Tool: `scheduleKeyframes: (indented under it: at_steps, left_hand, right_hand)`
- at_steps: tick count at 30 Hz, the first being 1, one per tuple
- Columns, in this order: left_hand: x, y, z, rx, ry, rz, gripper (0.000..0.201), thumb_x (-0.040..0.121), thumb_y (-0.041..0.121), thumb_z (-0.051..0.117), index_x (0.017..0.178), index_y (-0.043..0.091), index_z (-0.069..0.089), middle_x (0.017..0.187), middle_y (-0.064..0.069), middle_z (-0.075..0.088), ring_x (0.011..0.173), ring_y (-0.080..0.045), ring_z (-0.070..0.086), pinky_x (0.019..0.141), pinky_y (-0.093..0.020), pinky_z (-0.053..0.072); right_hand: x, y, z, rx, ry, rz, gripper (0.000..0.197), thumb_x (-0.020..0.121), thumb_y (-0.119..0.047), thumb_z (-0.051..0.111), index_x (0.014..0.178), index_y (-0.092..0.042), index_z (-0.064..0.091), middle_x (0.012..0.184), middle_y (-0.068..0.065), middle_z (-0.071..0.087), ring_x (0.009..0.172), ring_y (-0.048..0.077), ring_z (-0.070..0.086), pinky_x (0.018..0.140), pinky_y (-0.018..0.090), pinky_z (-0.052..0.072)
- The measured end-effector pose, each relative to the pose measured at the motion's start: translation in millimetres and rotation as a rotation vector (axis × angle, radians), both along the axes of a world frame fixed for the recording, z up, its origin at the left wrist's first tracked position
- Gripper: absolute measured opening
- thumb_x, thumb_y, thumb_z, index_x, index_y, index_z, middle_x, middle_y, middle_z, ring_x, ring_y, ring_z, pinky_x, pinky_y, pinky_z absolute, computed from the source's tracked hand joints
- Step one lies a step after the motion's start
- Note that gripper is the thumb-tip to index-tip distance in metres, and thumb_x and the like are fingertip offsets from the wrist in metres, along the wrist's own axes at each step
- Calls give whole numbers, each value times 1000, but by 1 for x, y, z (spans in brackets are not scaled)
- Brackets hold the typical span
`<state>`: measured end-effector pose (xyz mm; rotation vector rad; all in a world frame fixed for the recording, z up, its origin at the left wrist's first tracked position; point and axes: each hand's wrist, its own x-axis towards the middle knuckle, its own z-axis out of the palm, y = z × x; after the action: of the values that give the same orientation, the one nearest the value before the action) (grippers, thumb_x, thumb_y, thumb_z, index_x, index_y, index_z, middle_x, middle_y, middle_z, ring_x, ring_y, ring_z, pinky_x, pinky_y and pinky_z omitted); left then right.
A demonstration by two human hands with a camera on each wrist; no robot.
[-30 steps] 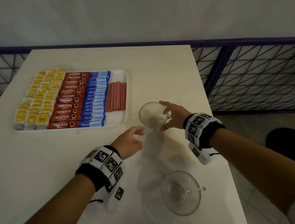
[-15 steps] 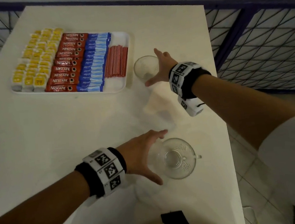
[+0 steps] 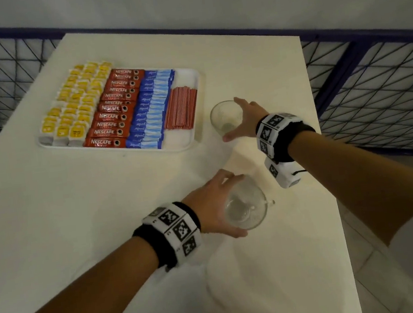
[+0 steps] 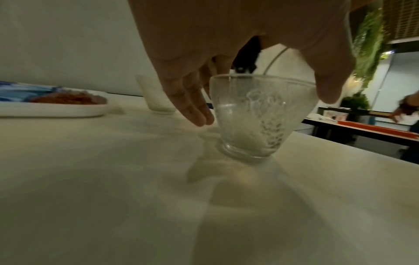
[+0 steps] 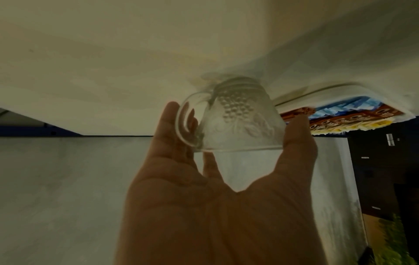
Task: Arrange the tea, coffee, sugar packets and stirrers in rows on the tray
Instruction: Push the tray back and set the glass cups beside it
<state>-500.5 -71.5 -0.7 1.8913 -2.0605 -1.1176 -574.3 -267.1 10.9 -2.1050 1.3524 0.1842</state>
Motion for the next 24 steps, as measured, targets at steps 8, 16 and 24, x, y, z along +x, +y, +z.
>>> scheduleKeyframes:
  at_steps: [8, 16, 24]
  left_hand:
    - [64, -60, 9, -13, 15, 134, 114, 57, 36, 86, 146, 21, 17, 138, 1, 29, 116, -14, 45, 99, -24, 37]
    - [89, -94, 2, 8, 191, 233, 106, 59, 22, 86, 143, 20, 21, 144, 3, 31, 113, -4, 40, 95, -18, 32]
    - [100, -114, 1, 1, 225, 272, 105, 62, 22, 85, 144, 21, 20, 148, 2, 26, 128, -8, 36, 102, -20, 30]
  right_hand:
    - [7, -29, 4, 51, 15, -40, 110, 69, -38, 79, 149, -27, 5, 148, 15, 25, 137, 35, 27, 108, 46, 31]
    - [43, -74, 1, 48, -74, -135, 110, 70, -34, 79, 148, -14, 4, 150, 12, 28, 137, 29, 29, 111, 40, 29]
    - [51, -95, 2, 20, -118, -158, 108, 72, -29, 78, 148, -12, 4, 152, 12, 20, 139, 27, 26, 112, 41, 28]
